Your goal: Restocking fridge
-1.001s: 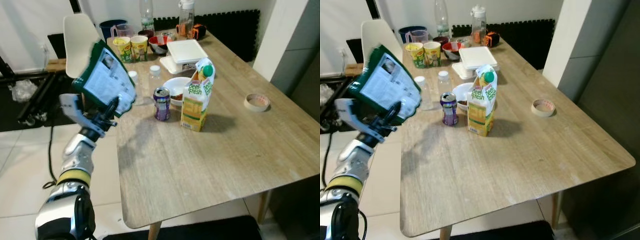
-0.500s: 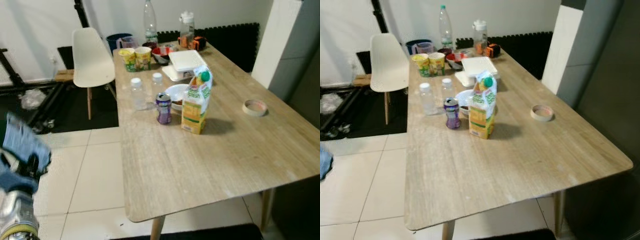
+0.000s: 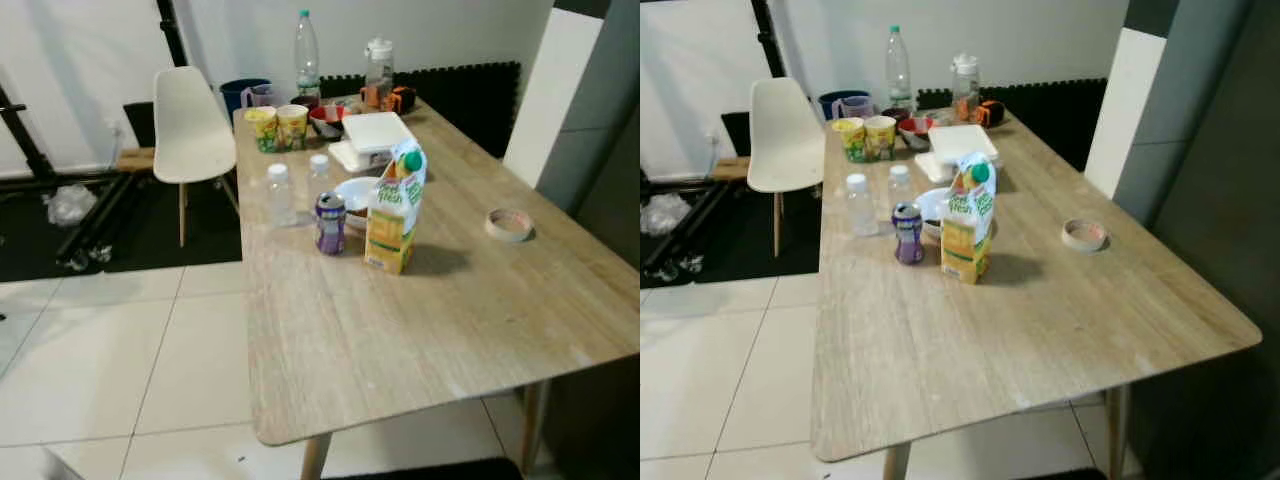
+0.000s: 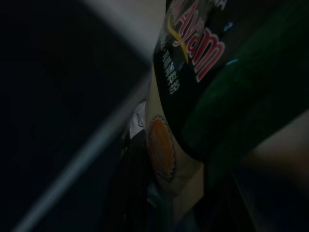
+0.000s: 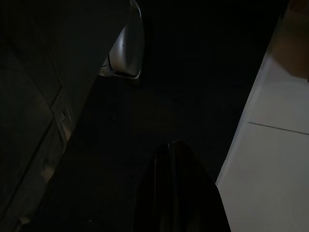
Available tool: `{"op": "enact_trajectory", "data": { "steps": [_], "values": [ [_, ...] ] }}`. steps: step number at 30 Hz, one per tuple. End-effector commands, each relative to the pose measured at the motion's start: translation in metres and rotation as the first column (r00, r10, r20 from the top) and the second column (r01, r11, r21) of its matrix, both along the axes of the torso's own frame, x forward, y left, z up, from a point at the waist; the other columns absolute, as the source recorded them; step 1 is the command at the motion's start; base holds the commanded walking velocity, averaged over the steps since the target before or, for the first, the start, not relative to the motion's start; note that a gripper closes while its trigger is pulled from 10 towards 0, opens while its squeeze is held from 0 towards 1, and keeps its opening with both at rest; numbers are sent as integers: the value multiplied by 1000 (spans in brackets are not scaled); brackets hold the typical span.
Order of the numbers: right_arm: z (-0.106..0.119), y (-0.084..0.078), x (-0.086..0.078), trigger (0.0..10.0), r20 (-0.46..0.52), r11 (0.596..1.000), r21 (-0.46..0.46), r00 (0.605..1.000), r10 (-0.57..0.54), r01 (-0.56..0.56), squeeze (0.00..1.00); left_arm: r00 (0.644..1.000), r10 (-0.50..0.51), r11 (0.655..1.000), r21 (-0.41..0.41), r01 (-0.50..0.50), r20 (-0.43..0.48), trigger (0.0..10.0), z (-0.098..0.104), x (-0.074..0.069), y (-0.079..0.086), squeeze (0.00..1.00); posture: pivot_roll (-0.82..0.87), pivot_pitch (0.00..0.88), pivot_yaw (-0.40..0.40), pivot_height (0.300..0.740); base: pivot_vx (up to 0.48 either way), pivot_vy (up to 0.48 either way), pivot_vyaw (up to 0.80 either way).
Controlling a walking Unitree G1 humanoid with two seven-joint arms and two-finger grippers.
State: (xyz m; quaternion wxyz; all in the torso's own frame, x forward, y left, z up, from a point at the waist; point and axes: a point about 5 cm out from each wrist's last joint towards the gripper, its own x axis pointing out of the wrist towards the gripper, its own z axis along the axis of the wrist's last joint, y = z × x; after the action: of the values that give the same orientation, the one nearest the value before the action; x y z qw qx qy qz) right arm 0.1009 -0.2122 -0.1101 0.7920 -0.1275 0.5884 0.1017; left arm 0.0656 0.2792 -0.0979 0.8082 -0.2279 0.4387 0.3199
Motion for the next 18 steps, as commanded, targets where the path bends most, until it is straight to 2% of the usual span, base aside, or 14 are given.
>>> {"op": "enact_trajectory", "data": {
  "steps": [1, 3, 5, 6, 7, 8, 9, 15, 18],
  "values": [
    [7, 11, 31, 10000, 103, 999, 39, 995, 10, -14, 0, 991, -95, 995, -18, 94, -98, 10000, -8, -10, -17, 0, -79, 0, 34, 740, 0, 0, 0],
    [8, 11, 31, 10000, 99, 999, 36, 995, 24, -28, 0, 978, -166, 985, -64, 159, -127, 10000, -14, -12, -36, 0, -78, 0, 25, 740, 0, 0, 0],
    [8, 11, 31, 10000, 97, 999, 33, 995, 37, -41, 0, 972, -198, 979, -74, 190, -126, 10000, -14, -8, -41, 0, -78, 0, 25, 740, 0, 0, 0],
    [8, 11, 31, 10000, 96, 999, 33, 995, 40, -43, 0, 971, -204, 978, -73, 196, -126, 10000, -14, -7, -41, 0, -78, 0, 25, 740, 0, 0, 0],
    [8, 11, 31, 10000, 96, 999, 31, 994, 41, -45, 0, 967, -230, 972, -69, 224, -111, 10000, -13, 0, -41, 0, -78, 0, 25, 740, 0, 0, 0],
    [8, 9, 32, 10000, 99, 999, 26, 994, 40, -42, 0, 964, -253, 967, -50, 250, -77, 10000, -10, 13, -37, 0, -78, 0, 25, 740, 0, 0, 0],
    [9, 8, 33, 10000, 100, 999, 24, 994, 39, -41, 0, 964, -256, 966, -42, 254, -70, 10000, -9, 16, -36, 0, -78, 0, 25, 740, 0, 0, 0],
    [9, 7, 34, 10000, 103, 999, 21, 994, 37, -39, 0, 964, -258, 966, -16, 258, -57, 10000, -5, 27, -29, 0, -84, 0, 25, 740, 0, 0, 0],
    [9, 8, 34, 10000, 102, 999, 21, 994, 39, -41, 0, 960, -275, 961, 5, 276, -45, 10000, -1, 37, -24, 0, -85, 0, 30, 740, 0, 0, 0]
  ]
}}
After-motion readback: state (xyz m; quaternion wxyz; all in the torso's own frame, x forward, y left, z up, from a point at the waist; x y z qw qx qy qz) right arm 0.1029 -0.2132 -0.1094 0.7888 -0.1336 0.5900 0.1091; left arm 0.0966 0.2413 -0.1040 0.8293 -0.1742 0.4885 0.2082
